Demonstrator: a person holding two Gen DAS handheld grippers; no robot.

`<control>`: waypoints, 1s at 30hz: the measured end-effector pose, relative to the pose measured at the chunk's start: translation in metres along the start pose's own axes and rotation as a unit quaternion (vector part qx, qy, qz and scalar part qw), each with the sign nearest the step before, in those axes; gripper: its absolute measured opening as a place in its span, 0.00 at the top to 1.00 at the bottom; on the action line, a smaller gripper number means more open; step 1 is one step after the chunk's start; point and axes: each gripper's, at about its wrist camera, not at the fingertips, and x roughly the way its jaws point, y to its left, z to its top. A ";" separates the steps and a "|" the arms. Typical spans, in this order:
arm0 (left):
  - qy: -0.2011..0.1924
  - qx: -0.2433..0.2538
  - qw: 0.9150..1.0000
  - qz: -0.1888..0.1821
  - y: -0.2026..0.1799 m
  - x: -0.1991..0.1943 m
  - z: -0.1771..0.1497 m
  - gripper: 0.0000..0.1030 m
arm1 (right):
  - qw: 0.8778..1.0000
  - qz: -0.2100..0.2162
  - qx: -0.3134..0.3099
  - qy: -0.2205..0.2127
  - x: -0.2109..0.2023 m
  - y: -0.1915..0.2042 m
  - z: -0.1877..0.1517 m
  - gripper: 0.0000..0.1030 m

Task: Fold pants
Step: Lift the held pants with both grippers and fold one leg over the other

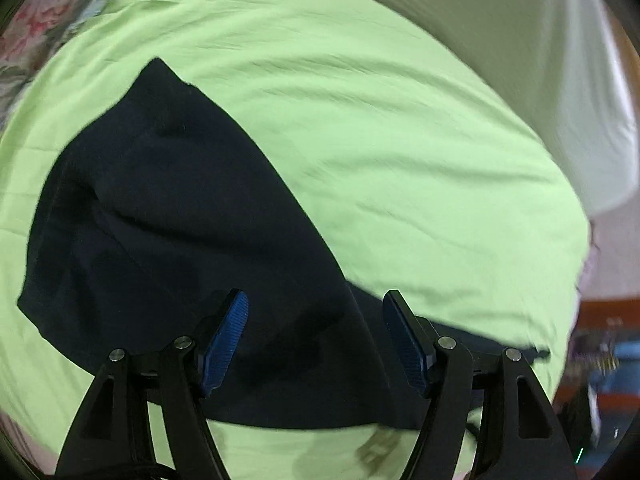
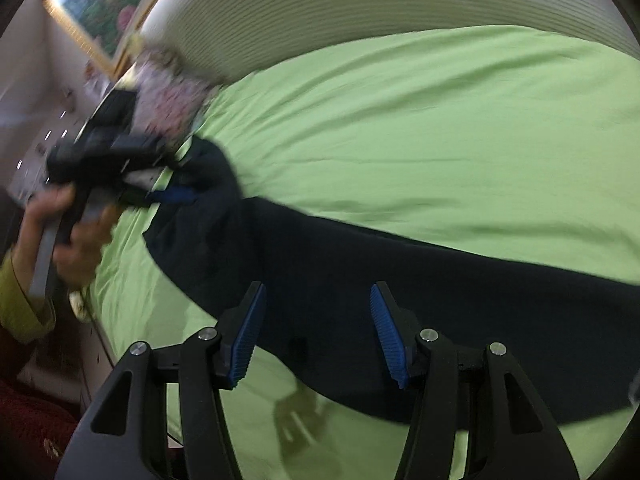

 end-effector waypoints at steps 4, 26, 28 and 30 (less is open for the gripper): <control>-0.011 -0.025 0.997 0.073 -0.010 0.010 0.027 0.32 | 0.999 0.023 -0.035 0.031 0.033 0.025 0.007 0.46; -0.074 -0.096 0.991 -0.049 0.063 -0.017 0.005 0.95 | 0.989 0.034 -0.127 0.063 0.060 0.057 0.019 0.93; -0.085 -0.103 0.988 -0.075 0.079 -0.022 -0.005 0.96 | 0.986 0.033 -0.149 0.060 0.052 0.064 0.018 0.93; -0.097 -0.109 0.985 -0.093 0.093 -0.026 -0.015 0.96 | 0.982 0.032 -0.173 0.063 0.052 0.073 0.014 0.93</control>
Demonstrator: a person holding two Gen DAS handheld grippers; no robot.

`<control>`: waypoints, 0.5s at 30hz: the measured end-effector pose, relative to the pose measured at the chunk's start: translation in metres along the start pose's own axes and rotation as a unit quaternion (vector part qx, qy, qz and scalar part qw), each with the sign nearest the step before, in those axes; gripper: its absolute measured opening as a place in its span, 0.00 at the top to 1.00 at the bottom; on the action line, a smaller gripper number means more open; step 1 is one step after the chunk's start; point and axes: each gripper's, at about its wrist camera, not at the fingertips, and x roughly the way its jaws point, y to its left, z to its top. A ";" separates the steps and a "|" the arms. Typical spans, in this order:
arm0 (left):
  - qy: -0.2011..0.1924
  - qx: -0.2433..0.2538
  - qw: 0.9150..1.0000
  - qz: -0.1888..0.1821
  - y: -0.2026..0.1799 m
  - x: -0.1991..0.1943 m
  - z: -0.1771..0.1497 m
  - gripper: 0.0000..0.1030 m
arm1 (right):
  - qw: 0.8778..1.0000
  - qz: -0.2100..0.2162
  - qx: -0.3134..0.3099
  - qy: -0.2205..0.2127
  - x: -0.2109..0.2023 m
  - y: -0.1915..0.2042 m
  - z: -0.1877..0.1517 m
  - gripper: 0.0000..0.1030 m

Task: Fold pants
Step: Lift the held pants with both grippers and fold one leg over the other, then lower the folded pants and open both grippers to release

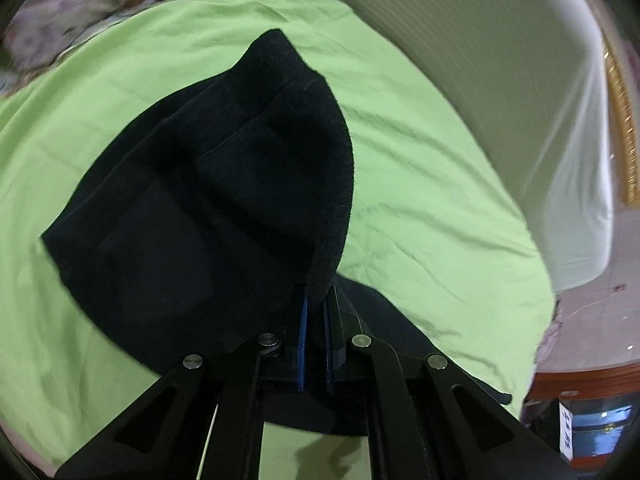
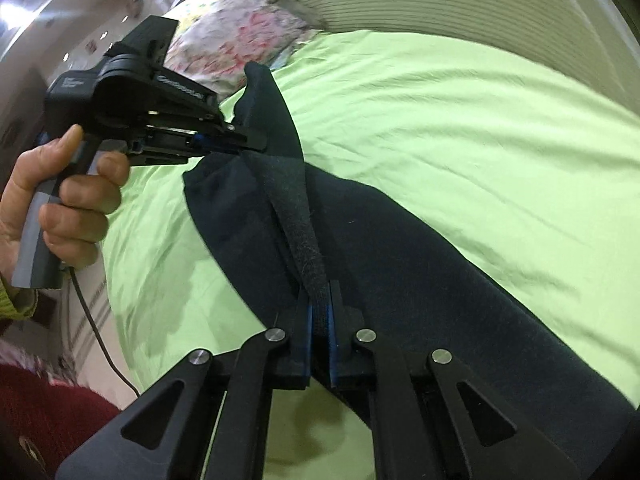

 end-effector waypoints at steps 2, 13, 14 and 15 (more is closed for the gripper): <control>-0.008 -0.009 1.000 -0.015 0.016 -0.010 -0.005 0.96 | 0.999 0.012 -0.030 0.008 0.002 0.009 -0.001 0.93; 0.006 -0.063 0.996 -0.058 0.066 0.001 -0.036 0.95 | 0.993 -0.014 -0.101 0.065 0.025 0.030 -0.001 0.93; 0.008 -0.066 0.996 -0.062 0.067 0.003 -0.040 0.95 | 0.992 -0.016 -0.106 0.069 0.027 0.032 -0.001 0.93; 0.009 -0.069 0.996 -0.064 0.067 0.005 -0.040 0.95 | 0.991 -0.017 -0.110 0.074 0.029 0.033 -0.002 0.93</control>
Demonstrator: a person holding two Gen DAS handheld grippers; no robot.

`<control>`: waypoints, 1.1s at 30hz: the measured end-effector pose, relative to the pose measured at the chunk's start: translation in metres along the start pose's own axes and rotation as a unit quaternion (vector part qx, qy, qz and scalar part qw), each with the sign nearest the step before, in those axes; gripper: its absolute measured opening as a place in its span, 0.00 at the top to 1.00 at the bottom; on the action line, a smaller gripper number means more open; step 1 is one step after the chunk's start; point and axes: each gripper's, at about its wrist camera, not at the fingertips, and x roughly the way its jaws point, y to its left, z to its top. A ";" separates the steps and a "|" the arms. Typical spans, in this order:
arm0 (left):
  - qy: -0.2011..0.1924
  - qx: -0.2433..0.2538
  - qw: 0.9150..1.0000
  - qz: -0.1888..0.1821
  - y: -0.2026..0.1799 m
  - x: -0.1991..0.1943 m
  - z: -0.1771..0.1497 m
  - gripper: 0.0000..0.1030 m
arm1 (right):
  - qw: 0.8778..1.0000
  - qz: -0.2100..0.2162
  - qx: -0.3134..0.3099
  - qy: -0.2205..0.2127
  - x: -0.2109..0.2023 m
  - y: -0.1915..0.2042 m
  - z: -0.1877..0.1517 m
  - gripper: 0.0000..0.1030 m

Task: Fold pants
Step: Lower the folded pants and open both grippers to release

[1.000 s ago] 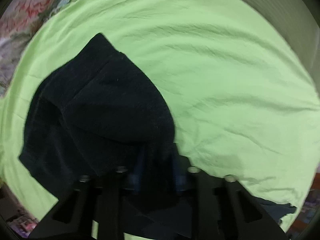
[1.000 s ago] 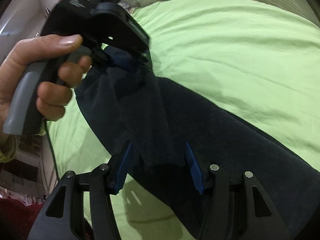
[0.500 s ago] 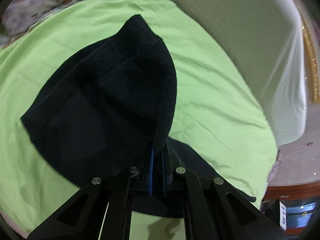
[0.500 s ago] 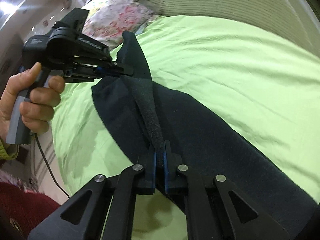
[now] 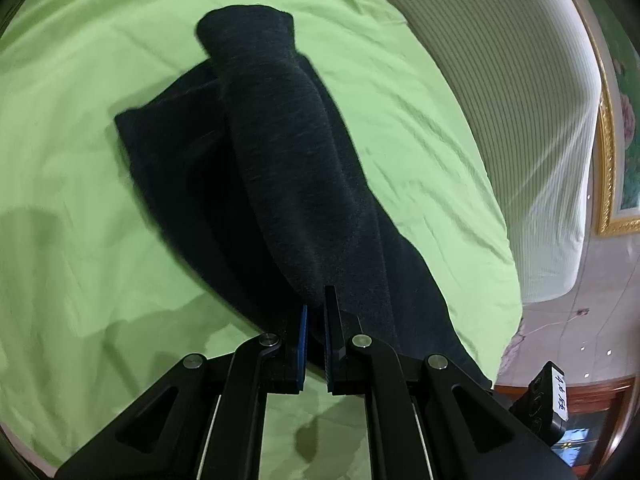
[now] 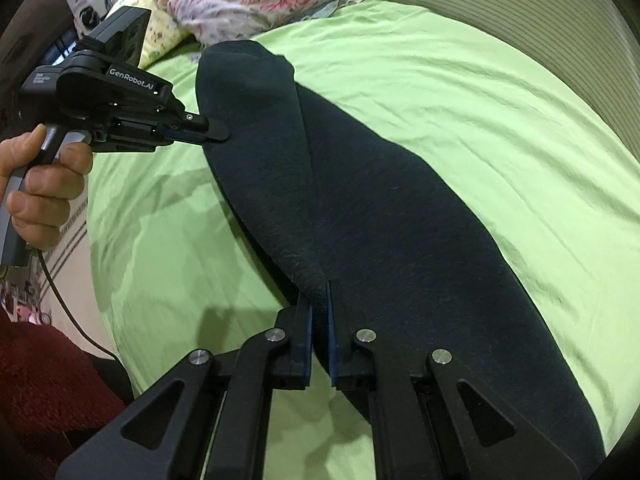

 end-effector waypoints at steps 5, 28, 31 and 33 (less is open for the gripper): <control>0.007 -0.002 1.000 -0.006 0.000 0.009 -0.006 0.95 | 1.000 -0.002 -0.007 0.016 0.009 0.004 0.001 0.93; -0.006 -0.049 0.998 0.036 0.058 -0.021 0.019 0.52 | 0.994 0.020 0.105 -0.018 0.001 -0.033 0.033 0.59; -0.014 -0.061 0.997 0.047 0.071 -0.026 0.035 0.46 | 0.989 0.008 0.143 -0.035 0.005 -0.054 0.049 0.59; -0.020 -0.069 0.996 0.053 0.080 -0.027 0.045 0.44 | 0.986 0.003 0.158 -0.042 0.009 -0.067 0.060 0.59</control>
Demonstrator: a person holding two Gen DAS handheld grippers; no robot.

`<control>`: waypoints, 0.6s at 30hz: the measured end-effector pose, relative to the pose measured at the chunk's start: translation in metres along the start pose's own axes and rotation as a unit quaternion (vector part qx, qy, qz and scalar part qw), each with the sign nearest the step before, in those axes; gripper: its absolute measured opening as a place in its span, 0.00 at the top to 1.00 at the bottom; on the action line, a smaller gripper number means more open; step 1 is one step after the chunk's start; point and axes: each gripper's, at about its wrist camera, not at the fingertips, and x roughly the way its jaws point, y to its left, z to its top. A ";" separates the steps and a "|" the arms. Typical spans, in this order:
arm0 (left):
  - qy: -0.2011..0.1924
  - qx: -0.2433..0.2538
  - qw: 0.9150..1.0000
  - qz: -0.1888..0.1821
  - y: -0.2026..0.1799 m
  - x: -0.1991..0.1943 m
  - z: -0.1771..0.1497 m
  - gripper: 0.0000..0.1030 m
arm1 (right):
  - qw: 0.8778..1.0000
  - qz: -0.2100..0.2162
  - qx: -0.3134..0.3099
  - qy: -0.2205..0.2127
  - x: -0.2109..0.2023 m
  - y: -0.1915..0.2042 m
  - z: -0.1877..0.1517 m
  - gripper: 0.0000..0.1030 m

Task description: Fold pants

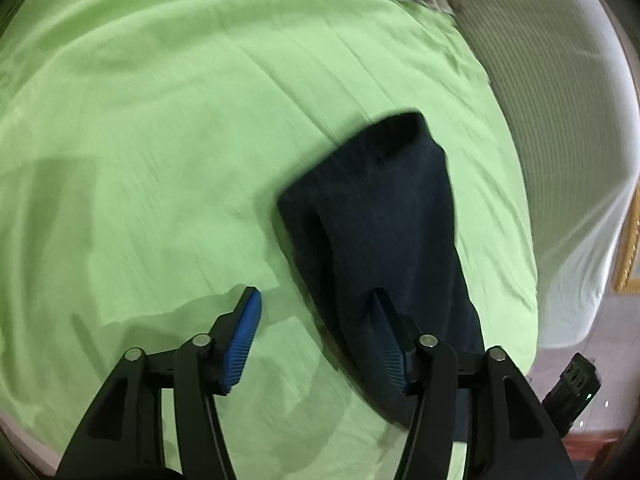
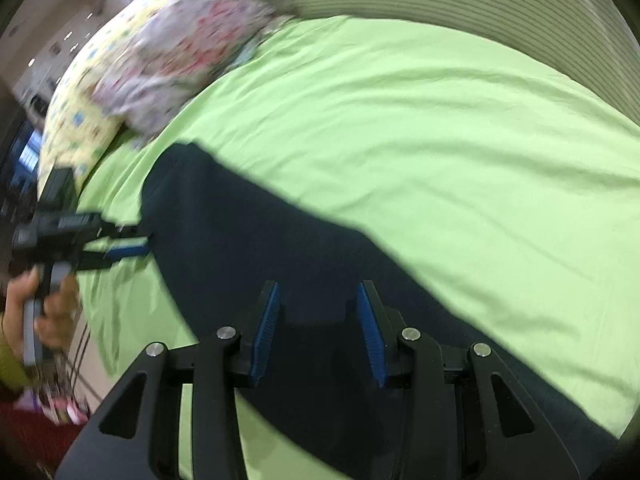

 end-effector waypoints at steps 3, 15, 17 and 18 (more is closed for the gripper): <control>0.007 -0.008 1.000 -0.006 0.005 0.006 0.012 0.44 | 1.000 -0.002 0.022 0.002 0.015 -0.011 0.019 0.59; -0.014 0.025 1.000 -0.010 -0.011 0.026 0.029 0.46 | 0.997 -0.001 0.004 0.075 0.077 -0.016 0.033 0.70; -0.013 0.039 0.999 -0.011 -0.017 0.028 0.031 0.57 | 0.997 0.008 0.002 0.075 0.075 -0.016 0.033 0.80; -0.013 0.045 0.999 -0.013 -0.019 0.029 0.032 0.60 | 0.997 0.004 -0.005 0.075 0.073 -0.015 0.032 0.84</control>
